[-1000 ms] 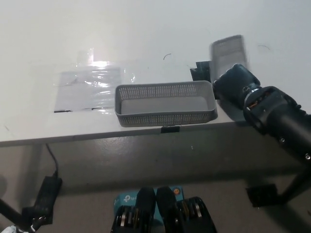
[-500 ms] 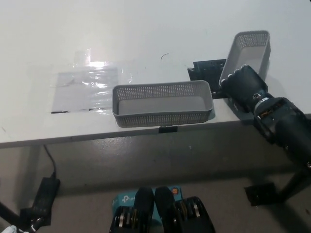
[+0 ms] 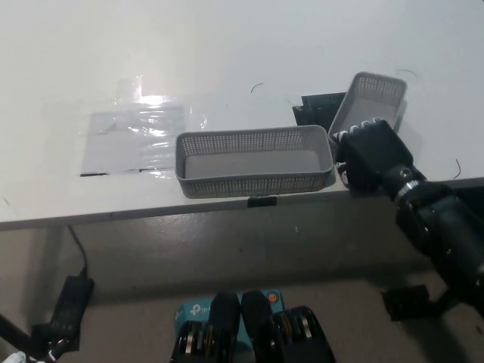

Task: The robot uses its right hand to pick up the grey box kept on the middle on the desk and place it on top of another box next to it in a right angle

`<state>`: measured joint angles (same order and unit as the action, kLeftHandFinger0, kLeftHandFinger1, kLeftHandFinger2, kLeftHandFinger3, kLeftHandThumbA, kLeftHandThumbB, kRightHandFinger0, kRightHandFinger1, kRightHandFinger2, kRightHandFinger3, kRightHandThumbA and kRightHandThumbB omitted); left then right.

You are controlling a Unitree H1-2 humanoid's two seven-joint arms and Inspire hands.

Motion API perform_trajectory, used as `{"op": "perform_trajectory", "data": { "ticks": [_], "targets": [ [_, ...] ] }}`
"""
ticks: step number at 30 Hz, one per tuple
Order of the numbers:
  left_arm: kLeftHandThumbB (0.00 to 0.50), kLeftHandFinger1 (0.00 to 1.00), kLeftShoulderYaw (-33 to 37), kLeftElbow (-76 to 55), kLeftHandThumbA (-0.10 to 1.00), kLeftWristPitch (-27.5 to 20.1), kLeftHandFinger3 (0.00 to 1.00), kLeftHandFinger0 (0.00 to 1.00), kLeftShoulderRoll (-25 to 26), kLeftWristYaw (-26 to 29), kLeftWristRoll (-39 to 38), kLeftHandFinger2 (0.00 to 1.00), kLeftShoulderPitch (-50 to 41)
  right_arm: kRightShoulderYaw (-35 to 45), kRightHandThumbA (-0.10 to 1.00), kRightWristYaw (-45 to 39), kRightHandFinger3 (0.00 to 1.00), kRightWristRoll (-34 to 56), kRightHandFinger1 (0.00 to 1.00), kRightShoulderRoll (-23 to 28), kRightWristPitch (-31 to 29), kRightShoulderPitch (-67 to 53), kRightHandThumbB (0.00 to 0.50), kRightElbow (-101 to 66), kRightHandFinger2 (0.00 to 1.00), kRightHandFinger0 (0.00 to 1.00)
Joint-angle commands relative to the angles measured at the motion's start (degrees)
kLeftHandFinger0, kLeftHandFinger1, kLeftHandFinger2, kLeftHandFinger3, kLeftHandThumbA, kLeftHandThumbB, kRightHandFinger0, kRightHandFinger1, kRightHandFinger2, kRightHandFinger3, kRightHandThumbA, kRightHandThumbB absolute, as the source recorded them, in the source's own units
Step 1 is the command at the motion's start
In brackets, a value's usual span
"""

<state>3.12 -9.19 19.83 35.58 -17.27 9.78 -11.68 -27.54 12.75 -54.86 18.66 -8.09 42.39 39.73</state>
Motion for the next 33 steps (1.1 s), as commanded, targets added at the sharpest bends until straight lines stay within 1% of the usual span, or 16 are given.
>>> {"op": "perform_trajectory", "data": {
  "ticks": [1, 5, 6, 7, 9, 13, 15, 16, 19, 21, 24, 25, 28, 30, 31, 33],
  "targets": [
    [0.265, 0.14, -1.53, -2.00, 1.00, -0.18, 0.05, 0.08, 2.07, -0.50, 0.38, 0.06, -0.73, 7.47, -0.10, 10.98, 0.11, 10.45, 0.00, -0.47, -10.14, -0.43, 0.271, -1.85, 0.12, 0.00],
    [0.258, 0.13, -1.47, -1.85, 1.00, 0.02, 0.04, 0.06, 2.13, -0.51, 0.64, 0.06, -0.83, 9.25, -0.10, 9.25, 0.13, 10.59, 0.00, -0.12, -11.08, -0.42, 0.299, -3.13, 0.16, 0.00],
    [0.246, 0.13, -1.40, -1.97, 1.00, 0.16, 0.05, 0.12, 2.11, -0.47, 0.82, 0.07, -0.98, 9.28, -0.10, 8.97, 0.07, 10.37, 0.00, 0.22, -11.54, -0.21, 0.304, -3.25, 0.15, 0.00],
    [0.284, 0.14, -1.43, -2.10, 1.00, 0.22, 0.06, 0.14, 2.06, -0.43, 0.86, 0.08, -1.03, 9.33, -0.10, 8.20, 0.02, 10.01, 0.00, 1.17, -12.18, 0.53, 0.337, -3.74, 0.10, 0.00],
    [0.255, 0.14, -1.80, -2.06, 1.00, -0.10, 0.03, 0.13, 1.83, -0.62, -0.01, 0.07, -1.06, 9.05, -0.10, 7.08, 0.00, 9.05, 0.00, 2.33, -11.77, 1.12, 0.300, -4.77, 0.08, 0.00],
    [0.261, 0.15, -1.62, -2.04, 1.00, -0.03, 0.04, 0.14, 1.74, -0.42, 0.51, 0.08, -1.41, 9.01, -0.10, 6.55, 0.00, 9.11, 0.00, 3.36, -12.31, 1.68, 0.273, -5.21, 0.09, 0.00],
    [0.236, 0.14, -1.53, -2.14, 1.00, -0.49, 0.03, 0.04, 2.11, -0.56, 0.70, 0.07, -1.42, 8.73, -0.10, 6.33, 0.00, 8.31, 0.00, 4.90, -12.87, 2.95, 0.250, -5.51, 0.09, 0.00],
    [0.267, 0.14, -1.84, -2.48, 1.00, 0.30, 0.04, 0.02, 2.25, -0.83, 0.29, 0.08, -1.38, 8.82, -0.10, 5.43, 0.00, 8.27, 0.00, 5.44, -12.39, 3.41, 0.256, -6.09, 0.09, 0.00],
    [0.288, 0.15, -1.83, -1.72, 1.00, -0.61, 0.03, 0.00, 2.24, -0.88, 0.09, 0.08, -1.25, 8.60, -0.10, 4.03, 0.00, 8.29, 0.00, 6.78, -13.01, 4.59, 0.292, -7.64, 0.10, 0.00],
    [0.265, 0.16, -2.04, -1.53, 1.00, -0.16, 0.01, 0.00, 2.26, -1.36, -0.64, 0.08, -0.74, 8.24, -0.10, 3.44, 0.00, 8.43, 0.00, 7.31, -14.10, 5.29, 0.322, -8.35, 0.11, 0.00],
    [0.254, 0.18, -1.89, -1.39, 1.00, 0.44, 0.01, 0.06, 2.23, -1.48, -0.36, 0.09, -0.54, 6.99, -0.10, 1.20, 0.00, 8.91, 0.00, 7.57, -16.24, 6.09, 0.306, -9.33, 0.11, 0.00],
    [0.250, 0.19, -1.86, -2.21, 1.00, 1.67, 0.06, 0.08, 2.28, -1.63, -0.15, 0.12, -0.64, 6.26, -0.10, 0.26, 0.00, 8.86, 0.00, 7.37, -16.96, 6.40, 0.339, -10.02, 0.12, 0.00],
    [0.284, 0.20, -1.63, -1.40, 1.00, 0.44, 0.03, 0.00, 2.35, -1.82, -0.06, 0.12, -0.31, 5.25, -0.10, -1.28, 0.00, 9.50, 0.00, 6.64, -18.31, 6.19, 0.326, -12.41, 0.11, 0.00],
    [0.275, 0.21, -1.46, -1.17, 1.00, 0.19, 0.04, 0.02, 2.48, -1.87, 0.27, 0.12, -0.20, 4.47, -0.10, -1.61, 0.00, 9.17, 0.00, 6.15, -18.81, 6.36, 0.309, -13.37, 0.10, 0.00],
    [0.284, 0.21, -1.36, -1.43, 1.00, 1.22, 0.04, 0.07, 2.47, -1.90, 0.60, 0.12, -0.11, 3.76, -0.10, -4.37, 0.00, 10.56, 0.00, 5.18, -18.82, 6.51, 0.266, -14.91, 0.11, 0.00],
    [0.283, 0.21, -1.33, -1.58, 1.00, 1.41, 0.05, 0.08, 2.52, -2.11, 0.49, 0.13, -0.01, 3.25, -0.10, -5.33, 0.00, 10.57, 0.00, 5.03, -18.82, 6.35, 0.266, -15.82, 0.13, 0.00]
  ]
}}
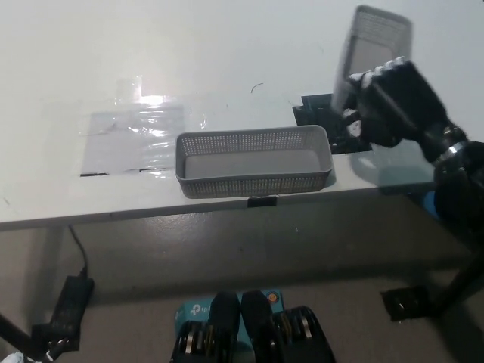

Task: The robot uses its right hand to pick up the grey box kept on the middle on the desk and place it on top of another box next to it in a right angle

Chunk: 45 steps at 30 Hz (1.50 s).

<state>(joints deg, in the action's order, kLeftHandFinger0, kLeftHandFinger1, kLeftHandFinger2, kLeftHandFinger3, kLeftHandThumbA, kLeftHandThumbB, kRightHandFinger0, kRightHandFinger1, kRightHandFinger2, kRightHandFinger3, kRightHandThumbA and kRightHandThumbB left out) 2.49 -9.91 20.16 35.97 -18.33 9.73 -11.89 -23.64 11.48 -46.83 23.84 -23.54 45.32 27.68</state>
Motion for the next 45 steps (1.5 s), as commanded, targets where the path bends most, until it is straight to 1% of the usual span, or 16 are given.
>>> {"op": "perform_trajectory", "data": {
  "ticks": [1, 2, 7, 10, 13, 14, 20, 29, 33, 35, 37, 38, 39, 41, 43, 45],
  "targets": [
    [0.285, 0.21, -0.63, -0.98, 1.00, 1.00, 0.07, 0.07, 2.21, -1.01, 0.71, 0.14, 0.17, -2.66, -0.10, -3.07, 0.00, 2.58, 0.00, -0.24, -3.39, 3.94, 0.250, -3.76, 0.14, 0.00],
    [0.275, 0.21, -0.61, -0.92, 1.00, 0.81, 0.04, 0.06, 2.22, -1.02, 0.70, 0.13, 0.18, -3.64, -0.10, -3.08, 0.00, 2.98, 0.00, -0.45, -3.39, 4.18, 0.304, -3.81, 0.16, 0.00],
    [0.305, 0.21, -0.85, -0.04, 1.00, -0.68, 0.04, 0.09, 1.90, -0.54, 0.53, 0.14, 0.09, -9.45, -0.10, -2.55, 0.18, 3.68, 0.02, -1.66, -3.39, 5.37, 0.342, -4.06, 0.31, 0.00],
    [0.289, 0.21, -0.47, -0.06, 1.00, -0.64, 0.04, 0.08, 2.02, -0.69, 0.91, 0.15, 0.42, -11.40, -0.10, -2.09, 0.18, 3.81, 0.00, -1.43, -3.39, 5.04, 0.253, -4.78, 0.30, 0.00],
    [0.259, 0.21, -0.49, 0.17, 1.00, -1.59, 0.03, 0.07, 2.05, -0.78, 0.69, 0.15, 0.42, -14.43, -0.10, -1.01, 0.16, 4.68, 0.00, -1.50, -3.39, 5.41, 0.243, -4.28, 0.27, 0.00],
    [0.306, 0.21, -0.52, 0.12, 1.00, -1.17, 0.04, 0.06, 2.01, -0.85, 0.62, 0.15, 0.45, -15.11, -0.10, -0.36, 0.15, 4.91, 0.00, -1.51, -3.39, 5.55, 0.228, -4.10, 0.25, 0.00],
    [0.377, 0.20, 0.20, 0.85, 1.00, -1.52, 0.03, 0.06, 1.91, -1.03, 0.87, 0.14, 1.22, -17.02, -0.10, 0.45, 0.17, 5.11, 0.00, -1.89, -3.39, 5.63, 0.220, -3.65, 0.24, 0.00],
    [0.342, 0.17, -0.16, 0.26, 1.00, -1.72, 0.04, 0.01, 2.15, -1.56, 0.25, 0.11, 1.22, -20.05, -0.10, 4.93, 0.19, 4.73, 0.00, -2.55, -3.39, 5.16, 0.216, -2.07, 0.23, 0.00],
    [0.347, 0.18, -0.32, 0.20, 1.00, -1.40, 0.04, 0.00, 2.12, -1.84, 0.17, 0.13, 1.36, -20.91, -0.10, 6.00, 0.32, 4.62, 0.02, -2.50, -3.39, 6.13, 0.190, 0.19, 0.38, 0.00],
    [0.352, 0.19, -0.36, 0.54, 1.00, -1.80, 0.03, 0.01, 1.94, -1.88, -0.06, 0.13, 1.16, -21.46, -0.10, 6.70, 0.45, 4.41, 0.09, -2.56, -3.39, 6.40, 0.158, 1.05, 0.51, 0.00],
    [0.353, 0.19, -0.40, 0.47, 1.00, -1.76, 0.04, 0.02, 1.86, -1.83, 0.01, 0.14, 1.13, -19.95, -0.10, 3.40, 0.84, 3.22, 0.30, -3.07, -3.39, 6.20, 0.023, 1.45, 0.66, 0.05],
    [0.362, 0.20, -0.39, 0.33, 1.00, -1.29, 0.03, 0.03, 1.79, -1.77, 0.18, 0.15, 1.13, -19.00, -0.02, 1.14, 0.99, 1.71, 0.33, -3.24, -3.36, 6.06, 0.001, 1.05, 0.63, 0.10],
    [0.360, 0.20, -0.38, 0.20, 1.00, -1.11, 0.02, 0.04, 1.72, -1.63, 0.36, 0.15, 1.11, -18.34, 0.00, 0.13, 0.99, 0.66, 0.32, -3.41, -3.35, 5.89, 0.000, 0.75, 0.57, 0.09],
    [0.351, 0.20, -0.13, 0.21, 1.00, -1.69, 0.01, 0.00, 1.89, -1.52, 0.87, 0.14, 1.09, -18.98, 0.28, 0.90, 1.00, -3.96, 0.31, -3.20, -1.30, 5.88, 0.012, -0.31, 0.46, 0.14],
    [0.364, 0.18, -0.35, 0.27, 1.00, -1.67, 0.00, 0.00, 1.69, -1.65, 0.35, 0.13, 1.11, -18.74, 0.45, -1.64, 1.00, -5.68, 0.81, -3.07, 1.69, 5.28, 0.131, -2.52, 0.92, 0.51],
    [0.345, 0.19, -0.12, -0.02, 1.00, -1.43, 0.01, 0.01, 1.84, -1.43, 1.07, 0.14, 1.01, -18.17, 0.46, -2.31, 1.00, -7.25, 1.00, -2.99, 3.07, 4.62, 0.176, -4.04, 1.00, 0.69]
  ]
}}
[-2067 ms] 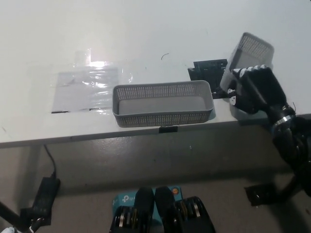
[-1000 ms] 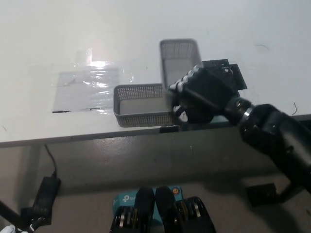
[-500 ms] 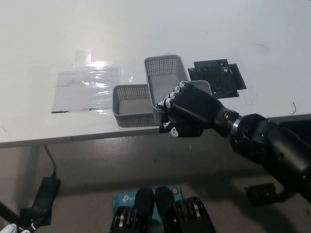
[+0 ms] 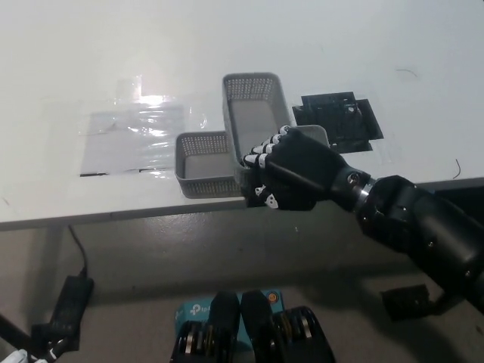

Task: The robot uses its right hand to pick up the grey box kept on the middle on the desk and place it on top of another box next to it in a right angle

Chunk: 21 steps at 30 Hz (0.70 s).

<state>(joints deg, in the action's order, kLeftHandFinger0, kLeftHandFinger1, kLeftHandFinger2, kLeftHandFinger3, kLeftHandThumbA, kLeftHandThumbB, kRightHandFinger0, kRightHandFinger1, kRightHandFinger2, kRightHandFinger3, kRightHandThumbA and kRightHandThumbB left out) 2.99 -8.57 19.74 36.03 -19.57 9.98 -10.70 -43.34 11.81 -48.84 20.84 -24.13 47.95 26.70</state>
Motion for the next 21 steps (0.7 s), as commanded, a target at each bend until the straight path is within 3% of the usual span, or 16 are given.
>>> {"op": "perform_trajectory", "data": {
  "ticks": [1, 4, 10, 13, 16, 17, 20, 21],
  "targets": [
    [0.324, 0.19, -0.59, -1.33, 1.00, -0.82, 0.01, 0.00, 1.49, -0.24, 0.59, 0.13, -0.52, 1.89, 0.46, -2.97, 1.00, -5.28, 1.00, 0.04, 3.64, 1.69, 0.199, -3.71, 1.00, 0.79],
    [0.320, 0.19, -0.66, -0.82, 1.00, -1.37, 0.02, 0.00, 1.37, -0.12, 0.49, 0.14, -0.60, 3.01, 0.46, -4.01, 1.00, -4.94, 1.00, -0.09, 3.51, 1.23, 0.191, -4.74, 1.00, 0.85],
    [0.327, 0.17, -0.63, -0.27, 1.00, -2.38, 0.01, 0.01, 1.13, 0.14, 0.48, 0.13, -0.75, 4.40, 0.41, -2.25, 1.00, -5.77, 1.00, -0.05, 0.60, 0.84, 0.162, -6.13, 1.00, 0.76],
    [0.328, 0.17, -0.67, -0.70, 1.00, -1.07, 0.00, 0.02, 1.11, -0.25, 0.23, 0.12, -0.73, 4.88, 0.46, -1.85, 1.00, -7.18, 0.96, 0.14, 0.68, 1.13, 0.155, -7.44, 1.00, 0.66],
    [0.292, 0.18, -0.43, -0.65, 1.00, -1.18, 0.00, 0.04, 0.98, 0.02, 0.74, 0.12, -0.95, 5.36, 0.48, -3.22, 1.00, -8.24, 0.96, 0.34, 1.41, 1.47, 0.146, -8.66, 1.00, 0.65],
    [0.316, 0.18, -0.38, -0.46, 1.00, -0.77, 0.03, 0.05, 0.95, 0.00, 0.81, 0.13, -0.84, 5.86, 0.52, -5.05, 1.00, -8.05, 0.97, 0.54, 2.24, 1.59, 0.138, -9.91, 1.00, 0.65],
    [0.306, 0.18, -0.41, -0.60, 1.00, -0.29, 0.01, 0.05, 0.38, -0.12, 0.39, 0.13, -0.84, 6.64, 0.53, -5.81, 1.00, -8.19, 0.96, 0.81, 1.88, 1.43, 0.139, -10.82, 1.00, 0.65],
    [0.247, 0.17, -0.15, -0.44, 1.00, -1.54, 0.02, 0.03, 0.60, 0.14, 1.02, 0.12, -1.08, 7.42, 0.53, -6.82, 1.00, -7.31, 0.96, 1.31, 1.40, 1.47, 0.146, -12.61, 1.00, 0.66]
  ]
}}
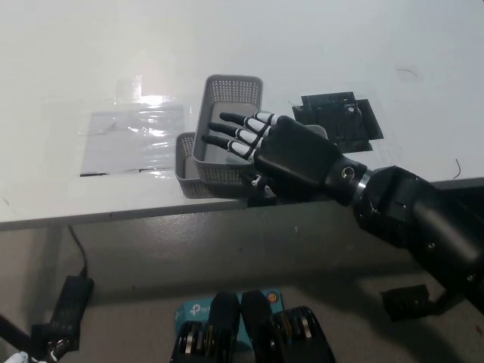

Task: The robot uses its right hand to pick up the grey box kept on the middle on the desk and place it on top of another box next to it in a right angle

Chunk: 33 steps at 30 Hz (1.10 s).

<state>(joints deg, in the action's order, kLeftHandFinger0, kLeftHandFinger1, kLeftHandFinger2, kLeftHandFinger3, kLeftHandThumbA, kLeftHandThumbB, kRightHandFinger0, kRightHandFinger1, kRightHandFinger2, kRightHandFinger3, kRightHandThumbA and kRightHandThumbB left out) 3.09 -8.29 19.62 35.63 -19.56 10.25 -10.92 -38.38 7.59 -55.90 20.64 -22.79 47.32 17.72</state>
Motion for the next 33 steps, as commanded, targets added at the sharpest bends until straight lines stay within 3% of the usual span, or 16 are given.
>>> {"op": "perform_trajectory", "data": {
  "ticks": [1, 4, 5, 7, 8, 9, 10, 12, 16, 17, 24, 26, 27, 29, 30, 33],
  "targets": [
    [0.237, 0.17, -0.38, -0.67, 1.00, -1.74, 0.01, 0.02, 0.88, 0.29, 0.67, 0.12, -0.91, 2.85, 0.52, -3.08, 1.00, 0.20, 0.97, 1.62, -0.16, 1.98, 0.146, -4.36, 1.00, 0.66],
    [0.232, 0.17, -0.35, -1.04, 1.00, -0.41, 0.03, 0.00, 0.82, 0.21, 0.90, 0.12, -0.53, 4.47, 0.35, -8.51, 1.00, 3.18, 0.96, 3.30, -0.42, 1.15, 0.130, -11.41, 1.00, 0.66],
    [0.238, 0.17, -0.71, -1.09, 1.00, -0.34, 0.01, 0.00, 0.53, 0.23, 0.32, 0.12, -0.57, 5.18, 0.23, -14.25, 1.00, 6.93, 0.98, 4.83, 0.90, 0.08, 0.090, -17.48, 1.00, 0.66],
    [0.227, 0.16, -0.59, -0.67, 1.00, -1.73, 0.01, 0.01, 0.90, 0.41, 0.75, 0.11, -0.33, 5.97, 0.18, -18.00, 1.00, 9.46, 1.00, 5.81, 2.40, -0.66, 0.101, -21.92, 1.00, 0.67],
    [0.229, 0.15, -0.64, -0.33, 1.00, -2.89, 0.01, 0.02, 1.17, 0.44, 0.75, 0.10, -0.29, 6.33, 0.17, -19.28, 1.00, 10.52, 0.99, 6.05, 2.78, -0.96, 0.104, -23.52, 1.00, 0.67],
    [0.279, 0.14, -0.90, -0.72, 1.00, -1.26, 0.02, 0.08, 1.03, 0.20, 0.39, 0.10, -0.25, 6.99, 0.17, -23.56, 1.00, 13.00, 0.99, 7.79, 5.58, -1.99, 0.086, -29.48, 1.00, 0.67],
    [0.270, 0.14, -0.92, -0.53, 1.00, -1.29, 0.01, 0.06, 1.06, 0.14, 0.32, 0.09, -0.12, 7.70, 0.16, -24.95, 1.00, 14.84, 0.97, 8.53, 6.67, -2.56, 0.095, -32.26, 1.00, 0.67],
    [0.343, 0.14, -0.92, -0.05, 1.00, -1.62, 0.02, 0.07, 1.12, 0.15, 0.28, 0.09, -0.03, 9.21, 0.15, -28.45, 1.00, 18.15, 0.94, 9.45, 10.70, -3.19, 0.106, -37.17, 1.00, 0.66],
    [0.335, 0.15, -0.51, 0.14, 1.00, -1.21, 0.04, 0.07, 0.92, 0.03, 0.49, 0.11, 0.06, 12.12, 0.25, -33.20, 1.00, 22.38, 0.91, 10.17, 17.86, -4.38, 0.083, -43.28, 1.00, 0.63],
    [0.318, 0.16, -0.48, -0.12, 1.00, -0.68, 0.06, 0.04, 0.93, 0.00, 0.60, 0.12, 0.01, 13.82, 0.27, -34.09, 1.00, 24.38, 0.82, 9.91, 21.19, -5.06, 0.109, -45.63, 0.95, 0.56],
    [0.328, 0.14, -0.29, -0.25, 1.00, -1.02, 0.06, 0.04, 0.84, 0.25, 1.05, 0.10, -0.27, 22.98, 0.26, -25.59, 0.92, 30.54, 0.57, 1.30, 27.77, -17.21, 0.150, -45.68, 0.66, 0.40],
    [0.320, 0.14, 0.10, 0.02, 1.00, -1.51, 0.03, 0.03, 0.24, 0.04, 0.63, 0.09, -0.14, 25.50, 0.21, -22.83, 0.89, 33.76, 0.55, -2.29, 27.91, -22.04, 0.145, -43.40, 0.58, 0.38],
    [0.333, 0.13, 0.04, 0.13, 1.00, -1.98, 0.03, 0.01, 0.11, 0.14, 0.50, 0.08, -0.18, 26.80, 0.08, -21.24, 0.87, 36.39, 0.46, -4.58, 27.08, -24.30, 0.153, -41.63, 0.56, 0.31],
    [0.375, 0.13, 0.01, 0.21, 1.00, -1.92, 0.01, 0.00, -0.27, 0.08, 0.23, 0.08, -0.10, 28.36, 0.06, -21.19, 0.87, 37.00, 0.39, -6.74, 27.99, -26.37, 0.149, -40.79, 0.54, 0.25],
    [0.349, 0.13, -0.14, 0.47, 1.00, -1.89, 0.01, 0.01, -0.39, 0.03, 0.02, 0.08, -0.03, 29.22, 0.11, -20.03, 0.88, 35.57, 0.31, -8.75, 28.14, -28.49, 0.141, -39.23, 0.52, 0.18],
    [0.307, 0.14, 0.03, 0.40, 1.00, -2.15, 0.05, 0.01, -0.30, 0.26, 0.86, 0.10, -0.01, 31.40, 0.16, -17.14, 0.88, 34.24, 0.29, -12.51, 25.48, -31.46, 0.143, -34.93, 0.52, 0.16]
  ]
}}
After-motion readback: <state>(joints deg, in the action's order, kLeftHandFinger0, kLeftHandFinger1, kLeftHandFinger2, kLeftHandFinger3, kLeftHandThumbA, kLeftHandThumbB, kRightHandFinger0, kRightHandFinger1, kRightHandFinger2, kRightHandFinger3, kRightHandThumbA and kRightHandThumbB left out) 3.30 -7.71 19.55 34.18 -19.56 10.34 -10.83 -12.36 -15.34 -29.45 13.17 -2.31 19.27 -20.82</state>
